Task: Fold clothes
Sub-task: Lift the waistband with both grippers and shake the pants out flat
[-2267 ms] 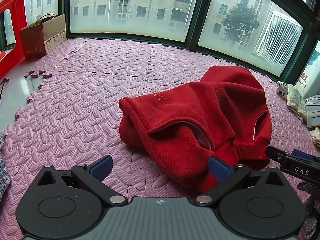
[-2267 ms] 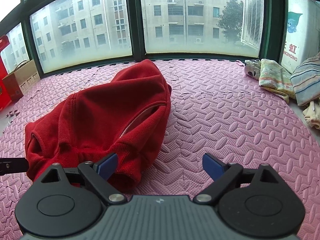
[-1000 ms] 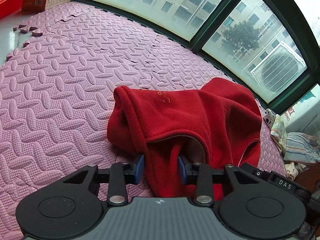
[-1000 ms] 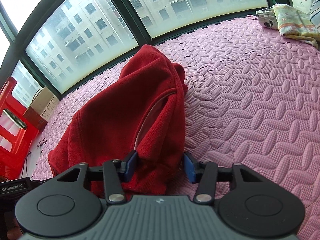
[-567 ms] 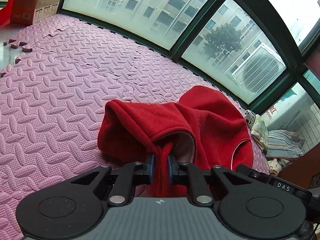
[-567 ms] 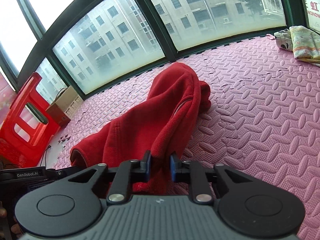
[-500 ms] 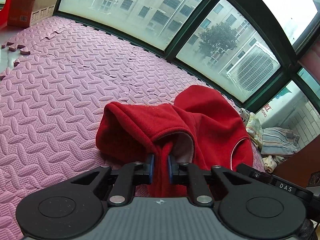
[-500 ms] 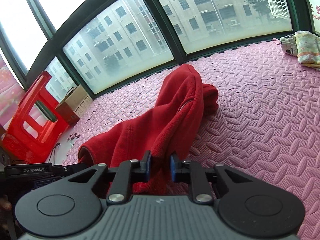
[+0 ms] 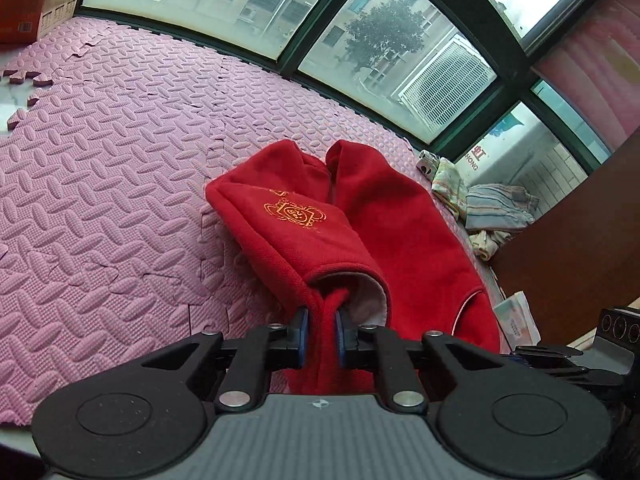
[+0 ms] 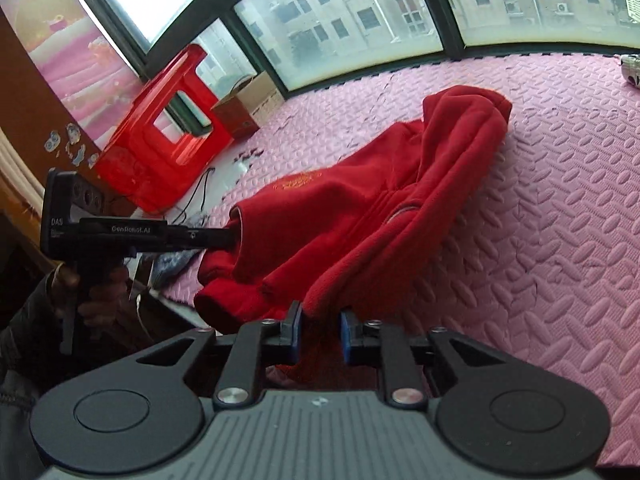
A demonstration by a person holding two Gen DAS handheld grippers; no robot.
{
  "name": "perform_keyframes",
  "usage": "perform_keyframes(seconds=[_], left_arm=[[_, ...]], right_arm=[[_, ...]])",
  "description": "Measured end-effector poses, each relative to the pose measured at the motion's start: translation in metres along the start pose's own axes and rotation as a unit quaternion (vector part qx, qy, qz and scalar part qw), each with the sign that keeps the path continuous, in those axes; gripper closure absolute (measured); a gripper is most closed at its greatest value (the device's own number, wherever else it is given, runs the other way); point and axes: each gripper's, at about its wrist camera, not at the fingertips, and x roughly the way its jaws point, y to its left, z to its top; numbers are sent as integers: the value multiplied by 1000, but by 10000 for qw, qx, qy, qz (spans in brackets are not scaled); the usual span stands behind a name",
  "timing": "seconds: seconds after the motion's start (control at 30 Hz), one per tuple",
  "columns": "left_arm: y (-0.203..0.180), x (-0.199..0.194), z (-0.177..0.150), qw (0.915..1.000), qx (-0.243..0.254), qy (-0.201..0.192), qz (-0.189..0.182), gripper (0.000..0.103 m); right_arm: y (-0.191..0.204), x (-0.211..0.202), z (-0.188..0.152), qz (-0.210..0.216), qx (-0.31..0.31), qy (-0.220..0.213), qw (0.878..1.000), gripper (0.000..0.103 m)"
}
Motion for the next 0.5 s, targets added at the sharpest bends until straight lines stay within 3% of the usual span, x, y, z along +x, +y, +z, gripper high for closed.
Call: perform_keyframes(seconds=[0.07, 0.2, 0.3, 0.5], left_arm=[[4, 2, -8, 9998, 20, 171, 87, 88], [11, 3, -15, 9990, 38, 385, 204, 83], [11, -4, -14, 9991, 140, 305, 251, 75], [7, -14, -3, 9989, 324, 53, 329, 59]], right_arm=[[2, -2, -8, -21, -71, 205, 9998, 74], [5, -15, -3, -38, -280, 328, 9991, 73], [4, -24, 8, -182, -405, 209, 9988, 64], [-24, -14, 43, -796, -439, -173, 9957, 64]])
